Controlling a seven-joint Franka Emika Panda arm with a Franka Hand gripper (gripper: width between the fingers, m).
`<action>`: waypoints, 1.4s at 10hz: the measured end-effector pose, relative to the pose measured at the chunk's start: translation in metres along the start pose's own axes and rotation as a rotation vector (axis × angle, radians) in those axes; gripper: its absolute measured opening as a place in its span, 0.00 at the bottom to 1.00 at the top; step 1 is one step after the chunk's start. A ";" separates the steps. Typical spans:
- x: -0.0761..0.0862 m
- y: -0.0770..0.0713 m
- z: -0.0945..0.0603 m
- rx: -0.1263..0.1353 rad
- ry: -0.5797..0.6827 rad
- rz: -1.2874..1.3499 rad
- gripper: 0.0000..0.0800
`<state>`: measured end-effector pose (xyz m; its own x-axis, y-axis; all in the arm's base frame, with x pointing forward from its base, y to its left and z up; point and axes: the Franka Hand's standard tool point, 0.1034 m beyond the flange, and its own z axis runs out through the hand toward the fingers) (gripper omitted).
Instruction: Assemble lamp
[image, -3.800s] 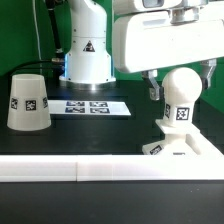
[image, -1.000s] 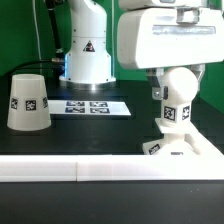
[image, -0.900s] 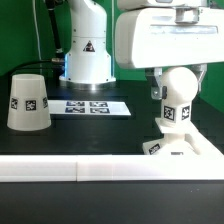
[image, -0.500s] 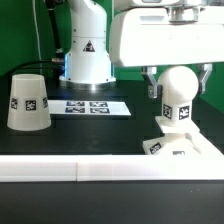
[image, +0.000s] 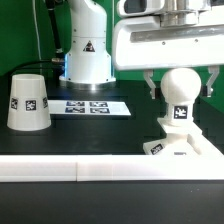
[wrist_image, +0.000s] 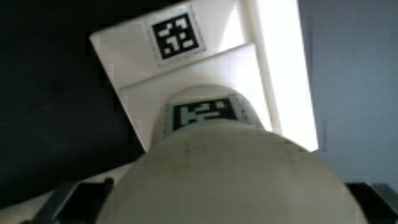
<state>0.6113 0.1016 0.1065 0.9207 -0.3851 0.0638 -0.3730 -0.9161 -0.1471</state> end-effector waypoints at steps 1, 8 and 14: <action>-0.001 -0.001 0.000 0.009 -0.007 0.108 0.72; -0.005 -0.002 0.003 0.047 -0.064 0.631 0.72; -0.008 -0.003 0.002 0.053 -0.090 0.671 0.86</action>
Offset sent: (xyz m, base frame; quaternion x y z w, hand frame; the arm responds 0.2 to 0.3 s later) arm 0.0000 0.0000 0.0000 0.0000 0.0000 0.1938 0.9810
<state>0.6057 0.1074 0.1048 0.4989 -0.8552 -0.1402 -0.8627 -0.4746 -0.1749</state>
